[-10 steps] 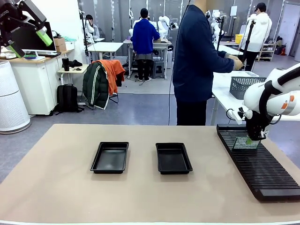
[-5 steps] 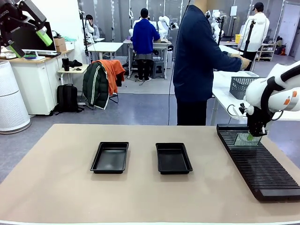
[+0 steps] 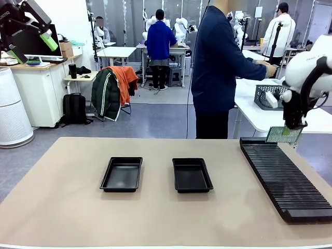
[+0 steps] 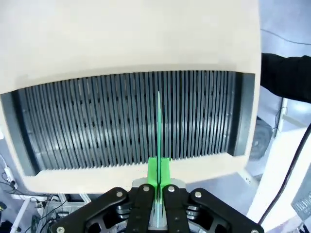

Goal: Inspect and transfer BCBs to ESD trays.
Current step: Pick up the Blank PCB from the PCB Rack and place it in the left ESD tray.

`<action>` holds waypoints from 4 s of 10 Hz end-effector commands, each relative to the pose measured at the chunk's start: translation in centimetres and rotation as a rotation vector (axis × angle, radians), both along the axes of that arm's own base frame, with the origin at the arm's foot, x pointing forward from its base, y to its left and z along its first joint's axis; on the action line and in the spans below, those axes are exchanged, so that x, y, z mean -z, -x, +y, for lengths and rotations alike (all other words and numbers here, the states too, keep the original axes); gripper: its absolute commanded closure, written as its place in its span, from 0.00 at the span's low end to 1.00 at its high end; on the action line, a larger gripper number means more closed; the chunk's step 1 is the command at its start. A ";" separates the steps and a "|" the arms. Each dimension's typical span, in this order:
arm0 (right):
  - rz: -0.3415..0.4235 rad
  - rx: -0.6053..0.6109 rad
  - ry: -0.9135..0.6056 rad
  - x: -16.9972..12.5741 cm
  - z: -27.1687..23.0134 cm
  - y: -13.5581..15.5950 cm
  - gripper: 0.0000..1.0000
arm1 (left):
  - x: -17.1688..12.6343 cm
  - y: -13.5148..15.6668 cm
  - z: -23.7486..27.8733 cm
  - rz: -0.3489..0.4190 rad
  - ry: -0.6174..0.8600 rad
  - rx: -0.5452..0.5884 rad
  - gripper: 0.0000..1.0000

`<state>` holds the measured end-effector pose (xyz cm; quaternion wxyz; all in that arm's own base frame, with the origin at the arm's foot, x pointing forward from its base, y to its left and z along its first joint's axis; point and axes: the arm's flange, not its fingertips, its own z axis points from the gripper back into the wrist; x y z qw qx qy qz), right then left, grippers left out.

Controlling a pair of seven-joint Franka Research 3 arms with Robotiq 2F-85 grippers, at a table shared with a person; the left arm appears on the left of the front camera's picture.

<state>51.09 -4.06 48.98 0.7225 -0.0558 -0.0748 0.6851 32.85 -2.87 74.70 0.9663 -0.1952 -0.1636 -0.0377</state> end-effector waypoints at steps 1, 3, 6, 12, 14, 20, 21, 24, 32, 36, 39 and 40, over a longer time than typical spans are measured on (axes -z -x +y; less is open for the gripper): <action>-0.002 0.049 0.032 -4.1 0.6 0.9 0.98 | 0.1 0.0 0.0 0.000 -0.004 -0.003 0.00; -0.025 0.082 0.033 -9.2 0.8 2.4 0.98 | 0.1 0.0 0.0 0.000 -0.004 -0.003 0.00; -0.050 0.117 0.026 -16.0 0.3 4.1 0.98 | 0.1 0.0 0.0 0.000 -0.004 -0.003 0.00; -0.066 0.177 -0.002 -23.2 -0.4 6.0 0.98 | 0.1 0.0 0.0 0.000 -0.004 -0.003 0.00; -0.054 0.187 -0.020 -23.3 -0.7 6.0 0.98 | 0.1 0.0 0.0 0.000 -0.004 -0.003 0.00; -0.087 0.153 -0.010 -23.2 -0.7 6.4 0.98 | 0.1 0.0 0.0 0.000 -0.004 -0.003 0.00; -0.087 0.153 -0.010 -23.2 -0.7 6.4 0.98 | 0.1 0.0 0.0 0.000 -0.004 -0.003 0.00; -0.083 0.156 -0.014 -23.1 -0.7 6.3 0.98 | 0.1 0.0 0.0 0.000 -0.004 -0.003 0.00; 0.183 0.826 -0.530 -15.3 13.5 6.8 0.98 | 0.1 0.0 0.0 0.000 -0.004 -0.003 0.00; 0.430 1.003 -0.705 -6.6 22.2 6.8 0.98 | 0.1 0.0 0.0 0.000 -0.004 -0.003 0.00; 0.559 1.055 -0.808 -0.5 29.4 7.8 0.98 | 0.1 0.0 0.0 0.000 -0.004 -0.003 0.00; 0.603 1.065 -0.836 1.3 31.7 8.0 0.98 | 0.1 0.0 0.0 0.000 -0.004 -0.003 0.00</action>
